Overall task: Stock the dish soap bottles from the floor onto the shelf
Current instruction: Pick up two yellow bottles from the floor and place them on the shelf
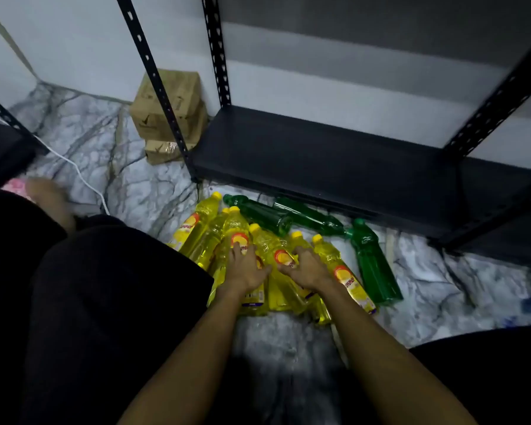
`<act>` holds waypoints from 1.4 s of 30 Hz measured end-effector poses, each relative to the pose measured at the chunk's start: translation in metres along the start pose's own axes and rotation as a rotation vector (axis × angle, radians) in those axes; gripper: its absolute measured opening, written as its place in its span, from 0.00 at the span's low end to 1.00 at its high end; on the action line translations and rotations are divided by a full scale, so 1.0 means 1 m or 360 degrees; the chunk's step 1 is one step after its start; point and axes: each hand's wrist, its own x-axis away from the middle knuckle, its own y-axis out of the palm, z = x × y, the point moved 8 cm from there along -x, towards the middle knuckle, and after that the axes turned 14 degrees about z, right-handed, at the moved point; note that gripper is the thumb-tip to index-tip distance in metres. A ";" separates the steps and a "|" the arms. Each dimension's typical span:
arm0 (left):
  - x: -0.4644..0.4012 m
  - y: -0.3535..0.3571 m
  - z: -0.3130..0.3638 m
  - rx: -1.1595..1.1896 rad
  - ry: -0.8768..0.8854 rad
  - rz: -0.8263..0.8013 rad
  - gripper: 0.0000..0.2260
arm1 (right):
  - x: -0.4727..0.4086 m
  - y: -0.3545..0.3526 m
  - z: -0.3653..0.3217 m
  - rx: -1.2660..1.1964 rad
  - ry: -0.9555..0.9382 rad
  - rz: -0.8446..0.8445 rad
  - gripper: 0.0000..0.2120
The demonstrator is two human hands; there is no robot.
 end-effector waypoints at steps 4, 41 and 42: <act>0.005 0.019 -0.021 -0.0021 -0.0209 0.0032 0.34 | 0.001 0.018 0.010 -0.0035 0.0140 -0.0006 0.34; 0.010 0.047 -0.052 0.0772 -0.0849 0.0079 0.50 | 0.034 0.033 0.054 -0.0146 0.0663 0.0235 0.49; 0.011 0.048 -0.048 0.0730 -0.0828 0.0073 0.50 | 0.033 0.033 0.053 -0.0145 0.0666 0.0248 0.48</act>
